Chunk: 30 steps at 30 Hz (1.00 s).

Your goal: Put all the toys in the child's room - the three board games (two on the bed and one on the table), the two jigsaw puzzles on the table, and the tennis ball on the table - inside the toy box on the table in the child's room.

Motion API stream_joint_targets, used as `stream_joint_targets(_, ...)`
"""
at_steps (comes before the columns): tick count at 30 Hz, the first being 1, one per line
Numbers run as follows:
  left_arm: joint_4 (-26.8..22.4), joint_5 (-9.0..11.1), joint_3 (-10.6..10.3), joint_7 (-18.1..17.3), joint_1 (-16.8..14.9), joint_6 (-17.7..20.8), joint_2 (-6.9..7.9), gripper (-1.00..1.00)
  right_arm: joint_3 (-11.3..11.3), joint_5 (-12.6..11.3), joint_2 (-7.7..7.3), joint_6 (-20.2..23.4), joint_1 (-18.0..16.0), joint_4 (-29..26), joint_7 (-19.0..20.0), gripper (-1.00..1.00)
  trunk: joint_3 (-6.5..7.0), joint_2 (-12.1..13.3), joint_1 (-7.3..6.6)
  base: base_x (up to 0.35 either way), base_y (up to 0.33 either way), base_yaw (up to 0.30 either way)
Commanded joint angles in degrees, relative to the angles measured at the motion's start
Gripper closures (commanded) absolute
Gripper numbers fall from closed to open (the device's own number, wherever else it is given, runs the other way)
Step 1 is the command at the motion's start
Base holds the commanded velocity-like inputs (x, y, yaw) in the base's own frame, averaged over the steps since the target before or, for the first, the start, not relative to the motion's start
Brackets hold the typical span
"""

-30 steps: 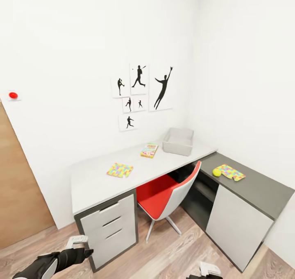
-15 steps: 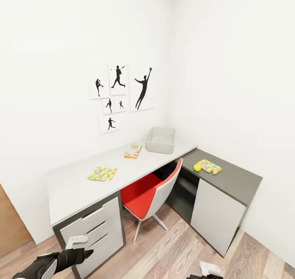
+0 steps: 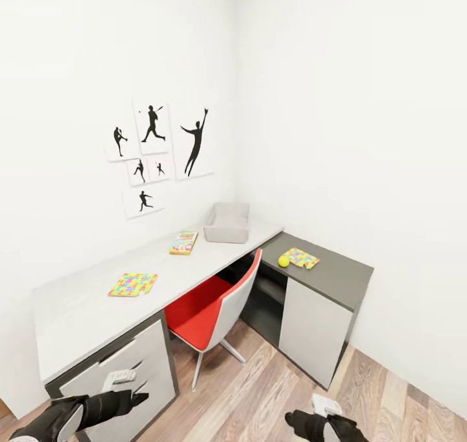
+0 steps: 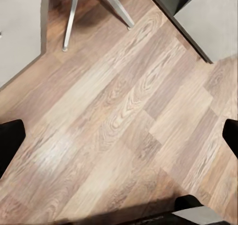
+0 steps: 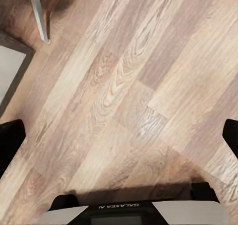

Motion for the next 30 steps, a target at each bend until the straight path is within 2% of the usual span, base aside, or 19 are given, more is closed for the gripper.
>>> stream_joint_targets(1,-1.1,0.3,0.4,-2.6,-0.5,3.5,0.43,-1.00,-0.1,-0.9,-0.04,4.2,0.0,-3.6,0.7,-1.00,0.07,0.3,-0.20,0.000,0.000,-0.286)
stream_joint_targets(5,-5.0,0.2,0.6,-6.4,-2.6,9.5,1.14,-1.00,-1.0,-3.0,-0.58,12.1,0.1,-11.7,1.3,-1.00,0.79,1.9,-1.08,0.000,0.000,-0.286)
stream_joint_targets(6,-7.4,0.1,0.6,-7.5,-3.5,12.4,1.47,-1.00,-2.2,-4.2,-1.04,14.8,0.1,-15.9,1.5,-1.00,0.97,2.3,-1.30,0.000,0.000,-0.286)
stream_joint_targets(10,-12.1,0.2,0.7,-8.9,-4.5,17.9,2.36,-1.00,-5.0,-7.3,-1.54,18.2,0.1,-23.5,1.7,-1.00,1.69,3.9,-2.18,0.000,0.000,-0.286)
stream_joint_targets(11,-13.9,0.2,0.7,-9.2,-4.7,20.4,2.72,-1.00,-5.9,-8.6,-1.70,19.4,0.1,-26.1,1.7,-1.00,1.87,4.3,-2.40,0.000,0.000,-0.286)
stream_joint_targets(17,-17.0,0.3,0.8,-9.9,-5.1,24.9,3.30,-1.00,-7.6,-11.4,-1.99,21.8,0.0,-29.7,1.9,-1.00,2.94,6.7,-3.72,0.000,0.000,-0.286)
stream_joint_targets(21,-18.0,0.3,0.8,-11.7,-5.2,26.4,3.40,-1.00,-9.9,-14.6,-2.18,23.3,0.0,-30.8,2.8,-1.00,3.66,8.3,-4.59,0.000,0.000,-0.286)
stream_joint_targets(22,-18.2,0.3,0.8,-12.7,-5.2,26.8,3.42,-1.00,-11.3,-16.2,-2.22,23.8,-0.1,-30.9,3.5,-1.00,3.84,8.7,-4.81,0.000,0.000,-0.286)
stream_joint_targets(24,-18.4,0.3,0.8,-13.7,-5.2,27.2,3.45,-1.00,-12.9,-17.7,-2.31,24.2,-0.1,-31.0,4.1,-1.00,4.20,9.5,-5.25,0.000,0.000,-0.286)
stream_joint_targets(25,-18.5,0.2,0.8,-14.6,-5.2,27.5,3.49,-1.00,-14.6,-19.0,-2.53,24.5,0.0,-31.2,4.8,-1.00,4.20,9.5,-5.25,0.000,0.000,-0.286)
stream_joint_targets(30,-18.6,0.2,0.8,-16.1,-5.2,27.9,3.73,-1.00,-18.4,-20.8,-3.73,25.3,0.2,-31.3,6.6,-1.00,4.20,9.5,-5.25,0.000,0.000,-0.286)
